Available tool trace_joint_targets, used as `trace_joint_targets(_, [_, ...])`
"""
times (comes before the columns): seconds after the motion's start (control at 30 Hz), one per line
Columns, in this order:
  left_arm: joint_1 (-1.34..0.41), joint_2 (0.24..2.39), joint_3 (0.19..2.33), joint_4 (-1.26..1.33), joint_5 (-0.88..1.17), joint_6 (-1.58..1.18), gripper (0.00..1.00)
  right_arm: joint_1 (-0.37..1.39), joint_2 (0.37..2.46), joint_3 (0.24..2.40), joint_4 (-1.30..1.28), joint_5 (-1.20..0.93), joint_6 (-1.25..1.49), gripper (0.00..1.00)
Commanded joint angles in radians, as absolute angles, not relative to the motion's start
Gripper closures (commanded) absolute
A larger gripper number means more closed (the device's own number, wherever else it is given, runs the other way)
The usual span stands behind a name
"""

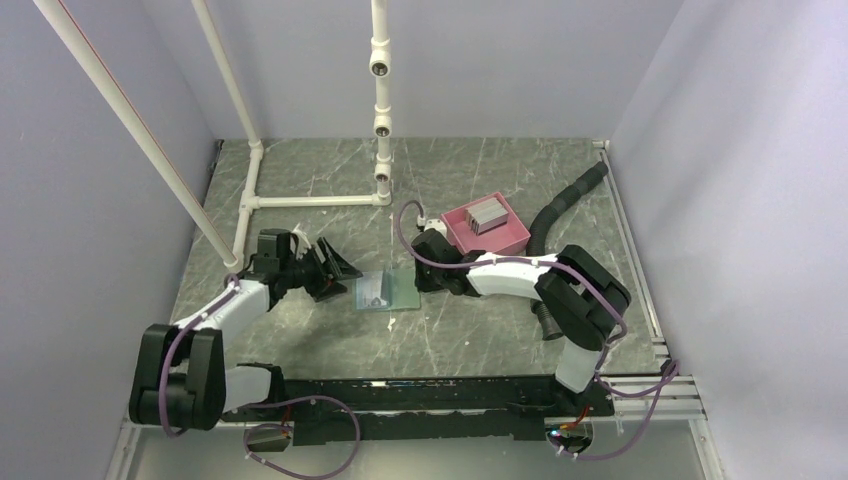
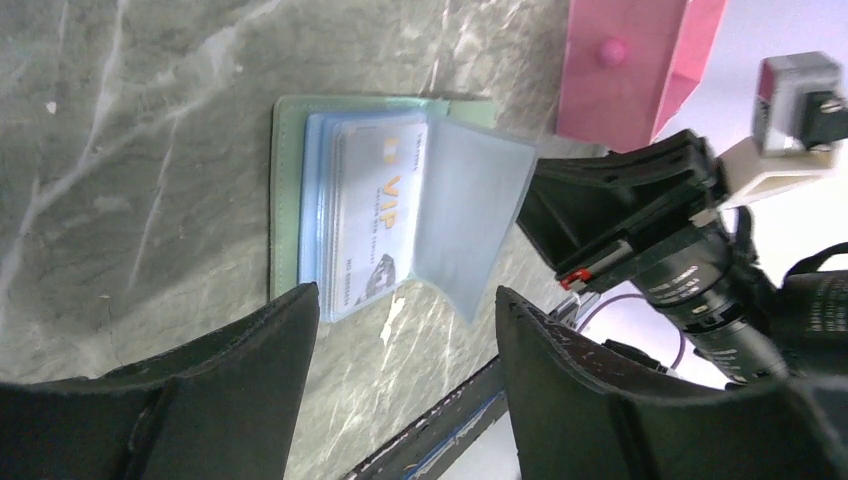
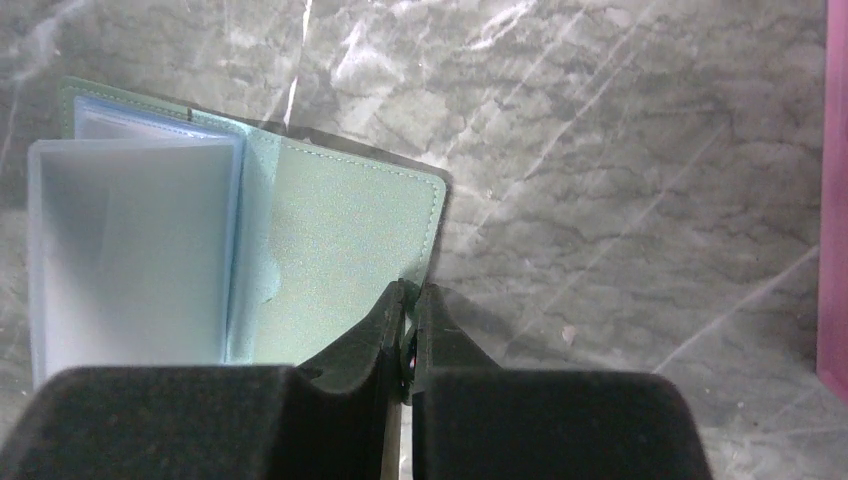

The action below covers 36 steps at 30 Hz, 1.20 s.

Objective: Put the credit cards into the card holder
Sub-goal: Open the card holder at the center of the board.

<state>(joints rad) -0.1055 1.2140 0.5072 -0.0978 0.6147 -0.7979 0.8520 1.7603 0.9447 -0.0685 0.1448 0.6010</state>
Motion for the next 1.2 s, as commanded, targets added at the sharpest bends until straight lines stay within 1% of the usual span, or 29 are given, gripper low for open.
trace_joint_targets(0.0, [-0.104,1.312,0.468,-0.016,0.669,-0.791,0.31,0.841,1.797,0.927,-0.005,0.115,0.564,1.0])
trace_joint_targets(0.07, [-0.104,1.373,0.469,-0.008,0.679,-0.795,0.34,0.841,1.805,0.927,0.019,0.105,0.563,1.0])
trace_joint_targets(0.17, [-0.104,1.403,0.444,0.051,0.672,-0.816,0.35,0.839,1.812,0.932,0.021,0.103,0.56,1.0])
trace_joint_targets(0.33, [-0.104,1.355,0.411,0.036,0.589,-0.821,0.23,0.839,1.81,0.918,0.045,0.085,0.557,1.0])
trace_joint_targets(0.43, [-0.104,1.341,0.406,0.009,0.539,-0.814,0.22,0.839,1.812,0.919,0.044,0.082,0.553,1.0])
trace_joint_targets(0.57, [-0.106,1.24,0.401,-0.07,0.444,-0.783,0.17,0.839,1.818,0.919,0.049,0.071,0.549,1.0])
trace_joint_targets(0.7, [-0.106,1.229,0.411,-0.076,0.429,-0.763,0.14,0.839,1.82,0.917,0.051,0.066,0.546,1.0])
trace_joint_targets(0.73, [-0.106,1.245,0.408,-0.049,0.447,-0.766,0.15,0.84,1.821,0.917,0.05,0.065,0.544,1.0])
trace_joint_targets(0.8, [-0.106,1.313,0.404,0.022,0.521,-0.788,0.21,0.838,1.821,0.917,0.051,0.064,0.543,1.0])
trace_joint_targets(0.93, [-0.106,1.468,0.36,0.237,0.642,-0.891,0.25,0.838,1.828,0.925,0.055,0.047,0.544,1.0])
trace_joint_targets(1.07, [-0.104,1.532,0.266,0.619,0.749,-1.061,0.31,0.838,1.833,0.926,0.063,0.029,0.543,1.0])
trace_joint_targets(1.17, [-0.105,1.52,0.216,0.848,0.774,-1.164,0.4,0.838,1.84,0.925,0.07,0.018,0.543,1.0])
